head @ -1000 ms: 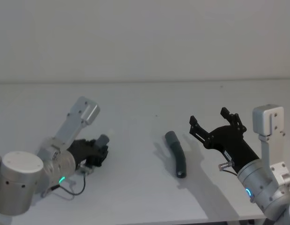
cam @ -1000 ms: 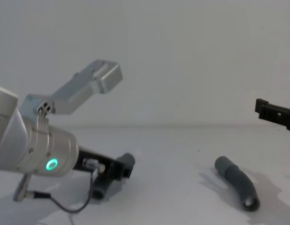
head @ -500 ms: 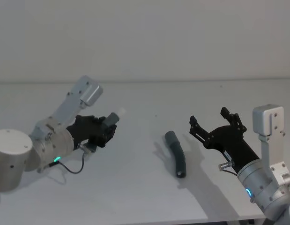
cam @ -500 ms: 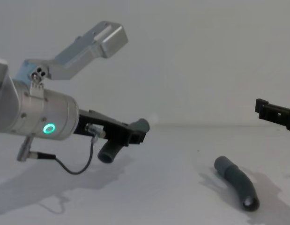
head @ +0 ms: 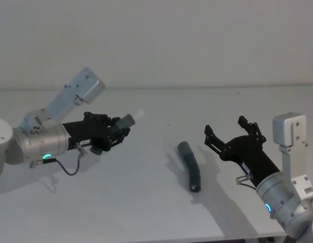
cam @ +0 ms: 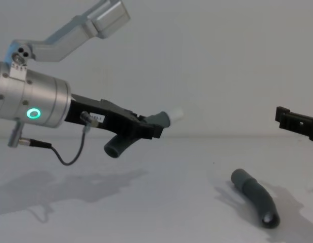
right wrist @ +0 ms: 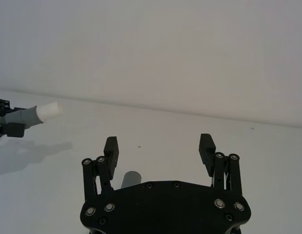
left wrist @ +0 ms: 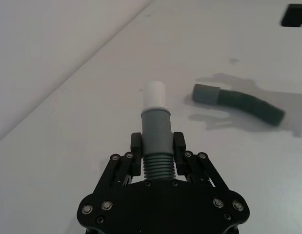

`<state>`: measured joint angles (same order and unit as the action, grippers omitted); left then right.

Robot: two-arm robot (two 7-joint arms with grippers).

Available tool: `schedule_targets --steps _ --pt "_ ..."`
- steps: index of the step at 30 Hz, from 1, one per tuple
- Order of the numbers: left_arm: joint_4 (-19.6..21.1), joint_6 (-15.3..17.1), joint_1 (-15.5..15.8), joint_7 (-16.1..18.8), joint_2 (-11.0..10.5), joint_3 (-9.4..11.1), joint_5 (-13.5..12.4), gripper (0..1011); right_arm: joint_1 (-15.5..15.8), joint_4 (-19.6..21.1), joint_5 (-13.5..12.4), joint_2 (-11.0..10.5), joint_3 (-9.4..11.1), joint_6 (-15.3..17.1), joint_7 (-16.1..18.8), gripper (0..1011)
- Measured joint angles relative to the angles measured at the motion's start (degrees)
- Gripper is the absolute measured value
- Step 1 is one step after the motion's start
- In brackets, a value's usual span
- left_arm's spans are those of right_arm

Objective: Use both hands to pick up one end of the pipe from the table, align the ends, and insert them.

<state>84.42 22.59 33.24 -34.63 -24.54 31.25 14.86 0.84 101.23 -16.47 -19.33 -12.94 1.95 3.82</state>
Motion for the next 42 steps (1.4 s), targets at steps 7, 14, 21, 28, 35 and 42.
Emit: schedule_targets --steps 7,14,21,28,35,42 --pt "-2.91 -3.0 3.12 -7.99 -1.99 1.0 1.8 351 0.0 0.0 0.0 0.0 0.0 0.0 0.0 1004" --pt "-6.5 -5.7 6.36 -16.29 -3.68 2.29 3.43 352 0.0 0.0 0.0 0.0 0.0 0.0 0.0 1004" --pt "-10.92 -8.2 10.34 -25.62 -5.08 4.19 4.81 351 0.0 0.0 0.0 0.0 0.0 0.0 0.0 1004" --pt "-15.19 -10.23 14.21 -34.42 -5.83 6.32 5.63 351 0.0 0.0 0.0 0.0 0.0 0.0 0.0 1004" --pt "-20.23 -12.16 18.23 -43.0 -5.88 9.04 5.78 351 0.0 0.0 0.0 0.0 0.0 0.0 0.0 1004" --pt "-25.88 -14.03 22.36 -50.97 -5.1 12.44 4.67 351 0.0 0.0 0.0 0.0 0.0 0.0 0.0 1004"
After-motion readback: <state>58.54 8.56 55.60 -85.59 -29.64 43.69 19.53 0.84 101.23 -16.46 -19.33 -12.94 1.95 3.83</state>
